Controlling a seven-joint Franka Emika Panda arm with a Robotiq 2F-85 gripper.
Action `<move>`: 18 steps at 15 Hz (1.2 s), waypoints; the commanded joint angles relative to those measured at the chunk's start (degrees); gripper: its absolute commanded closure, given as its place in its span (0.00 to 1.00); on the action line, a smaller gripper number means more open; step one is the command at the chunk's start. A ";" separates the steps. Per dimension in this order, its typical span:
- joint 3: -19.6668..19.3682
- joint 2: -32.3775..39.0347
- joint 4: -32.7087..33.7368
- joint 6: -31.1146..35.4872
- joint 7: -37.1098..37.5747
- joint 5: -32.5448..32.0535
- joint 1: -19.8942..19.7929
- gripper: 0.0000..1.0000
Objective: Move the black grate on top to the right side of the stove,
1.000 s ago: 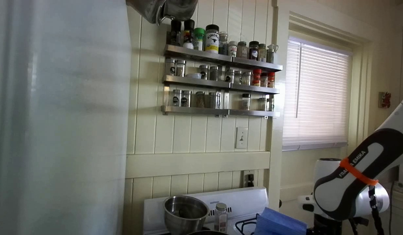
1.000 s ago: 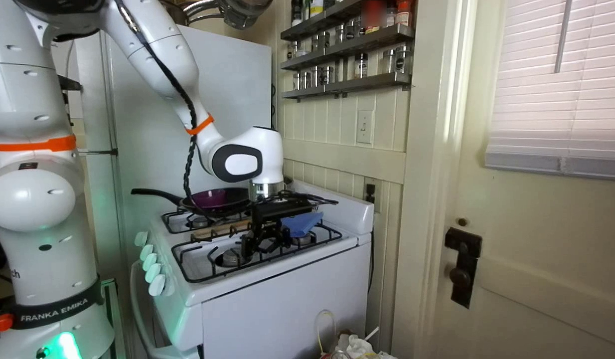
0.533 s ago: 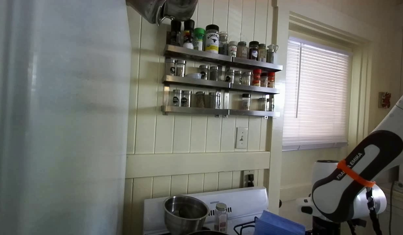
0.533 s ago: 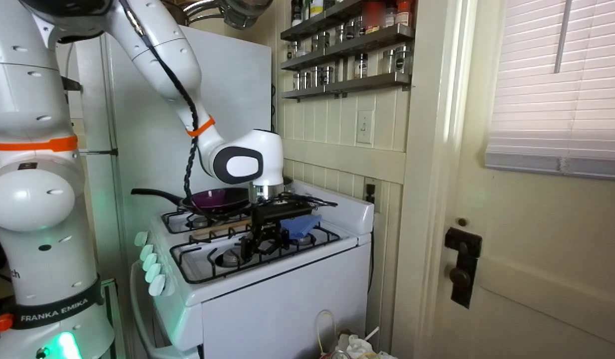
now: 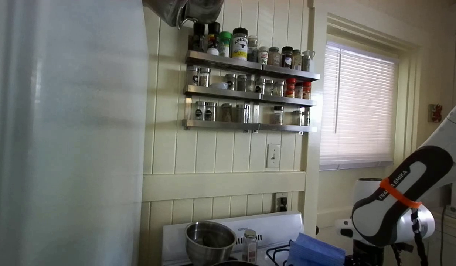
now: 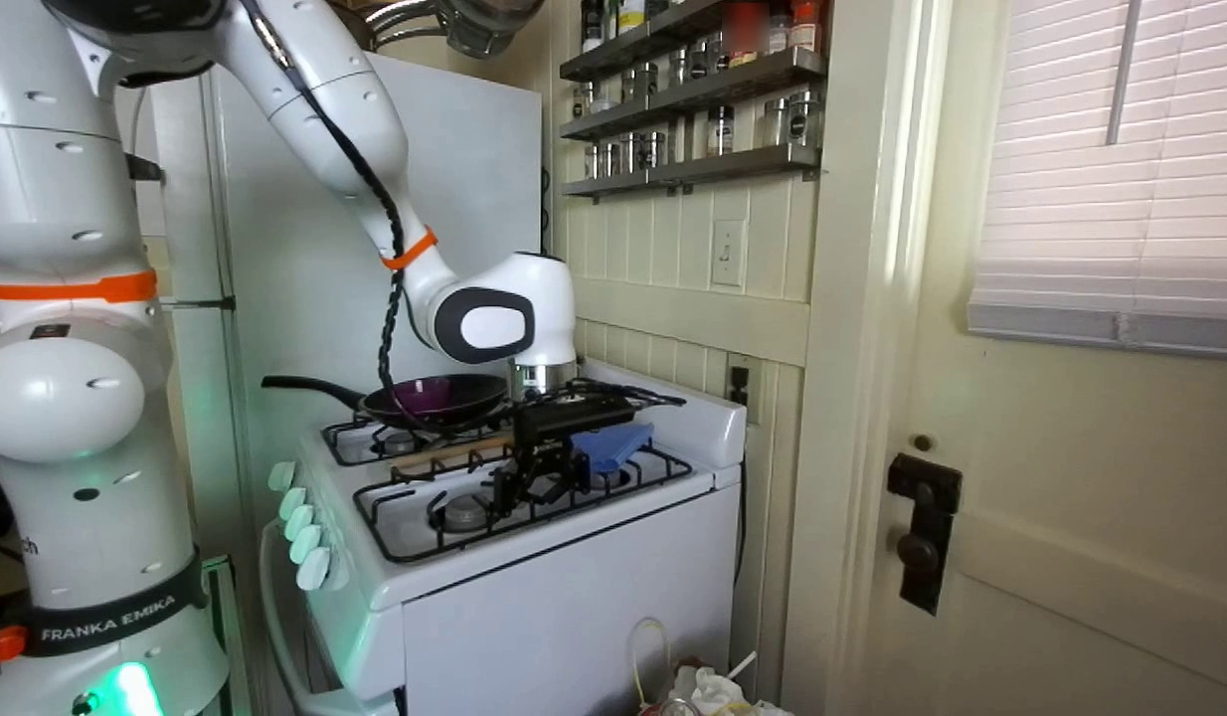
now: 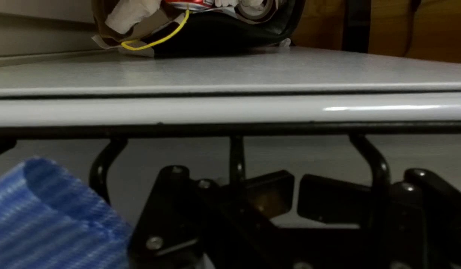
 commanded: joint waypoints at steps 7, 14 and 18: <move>1.92 3.06 3.11 0.06 1.87 0.66 -0.95 1.00; 3.48 2.44 1.45 1.91 5.60 1.26 -0.19 1.00; 4.50 3.32 1.74 1.76 4.72 2.85 -0.07 1.00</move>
